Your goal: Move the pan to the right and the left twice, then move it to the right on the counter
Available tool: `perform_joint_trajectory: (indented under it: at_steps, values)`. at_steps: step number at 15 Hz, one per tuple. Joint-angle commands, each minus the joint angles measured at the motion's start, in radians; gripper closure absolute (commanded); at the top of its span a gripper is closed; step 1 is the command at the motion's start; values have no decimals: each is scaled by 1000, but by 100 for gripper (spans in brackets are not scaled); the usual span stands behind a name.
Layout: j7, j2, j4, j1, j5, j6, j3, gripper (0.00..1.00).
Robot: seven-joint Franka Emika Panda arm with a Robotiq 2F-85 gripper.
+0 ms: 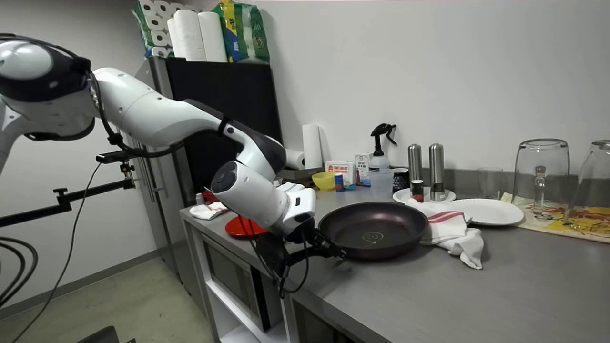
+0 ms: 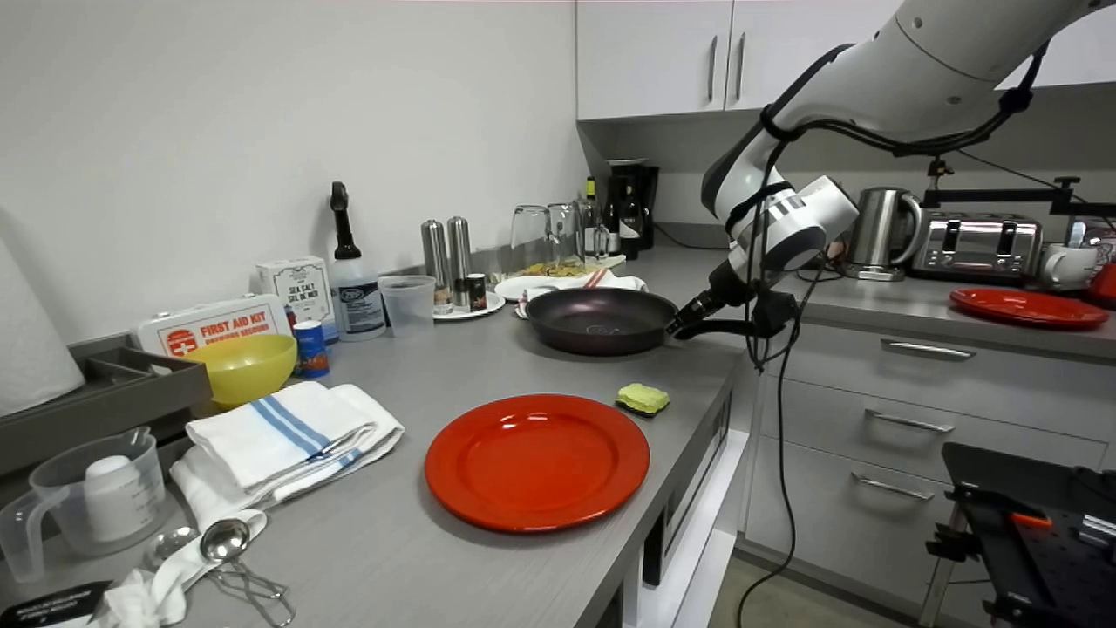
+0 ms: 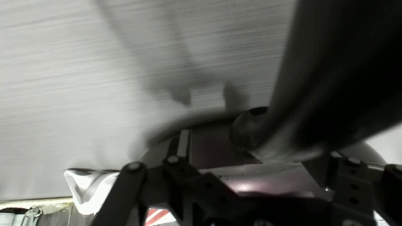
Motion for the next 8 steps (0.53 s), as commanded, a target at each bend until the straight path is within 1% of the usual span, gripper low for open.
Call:
perform_joint_trajectory:
  at_steps: [1,2,4,8]
  values:
    - [14,1,26,-28,1,11,22,0]
    - [20,-28,21,-33,-19,22,31,0]
    - [33,-67,2,-19,-56,29,18,0]
    - [100,-200,-44,38,-208,60,-36,0]
